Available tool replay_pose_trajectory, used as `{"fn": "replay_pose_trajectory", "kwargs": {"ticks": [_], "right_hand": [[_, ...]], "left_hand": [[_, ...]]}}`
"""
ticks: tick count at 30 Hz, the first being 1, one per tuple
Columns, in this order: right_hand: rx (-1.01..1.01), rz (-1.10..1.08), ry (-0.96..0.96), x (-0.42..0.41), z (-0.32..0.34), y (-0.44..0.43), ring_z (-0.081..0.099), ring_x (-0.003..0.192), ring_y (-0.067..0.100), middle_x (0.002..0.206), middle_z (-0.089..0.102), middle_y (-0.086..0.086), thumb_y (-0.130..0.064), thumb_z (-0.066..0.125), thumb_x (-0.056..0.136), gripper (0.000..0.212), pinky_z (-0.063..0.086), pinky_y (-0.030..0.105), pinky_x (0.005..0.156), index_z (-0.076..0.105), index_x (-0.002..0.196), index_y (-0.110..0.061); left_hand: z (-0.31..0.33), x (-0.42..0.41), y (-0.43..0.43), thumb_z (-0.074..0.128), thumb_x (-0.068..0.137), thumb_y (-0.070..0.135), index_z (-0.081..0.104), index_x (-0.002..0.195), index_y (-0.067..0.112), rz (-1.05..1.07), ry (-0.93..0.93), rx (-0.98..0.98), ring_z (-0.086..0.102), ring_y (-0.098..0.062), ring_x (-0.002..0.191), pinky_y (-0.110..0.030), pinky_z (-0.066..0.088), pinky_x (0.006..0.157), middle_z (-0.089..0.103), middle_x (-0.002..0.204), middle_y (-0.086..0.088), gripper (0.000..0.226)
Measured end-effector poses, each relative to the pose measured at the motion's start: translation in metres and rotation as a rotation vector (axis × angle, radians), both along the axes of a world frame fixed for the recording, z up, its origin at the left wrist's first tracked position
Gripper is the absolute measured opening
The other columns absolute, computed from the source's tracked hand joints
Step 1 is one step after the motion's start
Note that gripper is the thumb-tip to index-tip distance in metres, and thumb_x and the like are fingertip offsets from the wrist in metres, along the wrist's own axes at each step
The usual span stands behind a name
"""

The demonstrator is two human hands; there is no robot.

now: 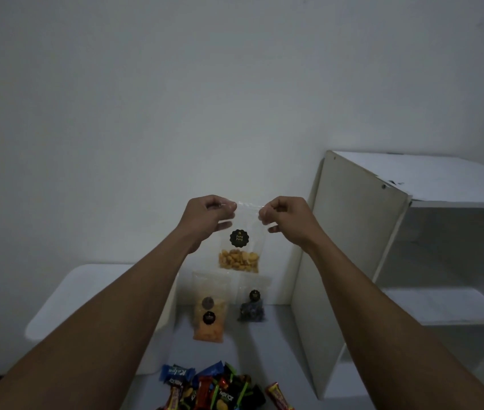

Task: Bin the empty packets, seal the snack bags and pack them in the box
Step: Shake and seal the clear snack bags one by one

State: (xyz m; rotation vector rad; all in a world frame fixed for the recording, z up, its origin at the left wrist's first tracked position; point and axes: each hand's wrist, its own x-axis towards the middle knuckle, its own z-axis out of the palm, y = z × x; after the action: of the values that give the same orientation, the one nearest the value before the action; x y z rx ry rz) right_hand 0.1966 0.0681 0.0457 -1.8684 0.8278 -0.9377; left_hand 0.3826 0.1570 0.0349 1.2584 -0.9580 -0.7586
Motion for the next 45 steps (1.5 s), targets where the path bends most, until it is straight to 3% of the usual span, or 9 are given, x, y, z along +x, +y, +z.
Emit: {"fn": "replay_pose_trajectory", "kwargs": {"ticks": [8,18,23,28,33,38,45], "right_hand": [[0.021,-0.009,-0.07,-0.003,0.008,0.004,0.07,0.082,0.016,0.093,0.076,0.009,-0.01,0.07,0.088,0.012,0.06,0.035,0.073,0.07,0.093,0.001],[0.0,-0.022,-0.1,-0.001,0.013,0.007,0.067,0.074,0.014,0.084,0.073,0.01,-0.005,0.062,0.092,0.01,0.056,0.034,0.074,0.068,0.091,0.003],[0.007,0.042,-0.068,0.001,0.021,0.011,0.07,0.086,0.016,0.094,0.074,0.006,-0.021,0.07,0.089,0.019,0.058,0.034,0.076,0.068,0.098,-0.004],[-0.048,0.023,-0.056,0.005,0.026,0.016,0.068,0.077,0.012,0.086,0.074,0.009,-0.013,0.07,0.087,0.011,0.056,0.035,0.075,0.07,0.086,-0.002],[0.011,0.084,-0.044,0.003,0.025,0.018,0.07,0.078,0.014,0.086,0.075,0.009,-0.011,0.072,0.085,0.009,0.056,0.034,0.075,0.073,0.085,-0.002],[0.016,0.112,-0.035,0.01,0.028,0.025,0.069,0.075,0.012,0.087,0.074,0.006,-0.018,0.073,0.086,0.012,0.056,0.028,0.067,0.073,0.09,-0.006],[-0.059,0.062,-0.034,0.011,0.036,0.028,0.062,0.071,0.011,0.079,0.07,0.005,-0.012,0.069,0.085,0.009,0.051,0.029,0.066,0.072,0.084,-0.004]], "left_hand": [[0.01,0.004,0.005,0.068,0.09,0.008,0.068,0.095,-0.003,0.026,0.01,-0.037,0.07,-0.028,0.096,-0.04,0.06,0.082,0.068,0.101,-0.02,0.012],[0.02,0.0,0.006,0.069,0.09,0.011,0.07,0.088,0.002,0.102,0.002,-0.06,0.067,-0.02,0.089,-0.036,0.061,0.078,0.069,0.098,-0.011,0.009],[0.028,-0.005,0.009,0.071,0.088,0.009,0.07,0.085,0.001,0.044,0.076,-0.059,0.069,-0.024,0.095,-0.041,0.061,0.079,0.07,0.102,-0.009,0.009],[0.031,-0.011,0.015,0.072,0.088,0.011,0.071,0.09,-0.002,-0.034,0.069,-0.055,0.07,-0.025,0.097,-0.039,0.061,0.081,0.07,0.105,-0.008,0.013],[0.03,-0.013,0.02,0.073,0.087,0.018,0.072,0.097,0.007,-0.059,-0.071,0.008,0.067,-0.017,0.09,-0.028,0.057,0.075,0.07,0.098,-0.006,0.014],[0.032,-0.011,0.018,0.069,0.09,0.012,0.073,0.089,0.007,0.014,-0.189,-0.005,0.066,-0.019,0.09,-0.03,0.057,0.079,0.071,0.094,-0.008,0.007],[0.035,-0.013,0.023,0.073,0.086,0.014,0.075,0.092,0.007,-0.02,-0.126,-0.027,0.067,-0.017,0.09,-0.033,0.06,0.081,0.072,0.097,-0.008,0.01]]}}
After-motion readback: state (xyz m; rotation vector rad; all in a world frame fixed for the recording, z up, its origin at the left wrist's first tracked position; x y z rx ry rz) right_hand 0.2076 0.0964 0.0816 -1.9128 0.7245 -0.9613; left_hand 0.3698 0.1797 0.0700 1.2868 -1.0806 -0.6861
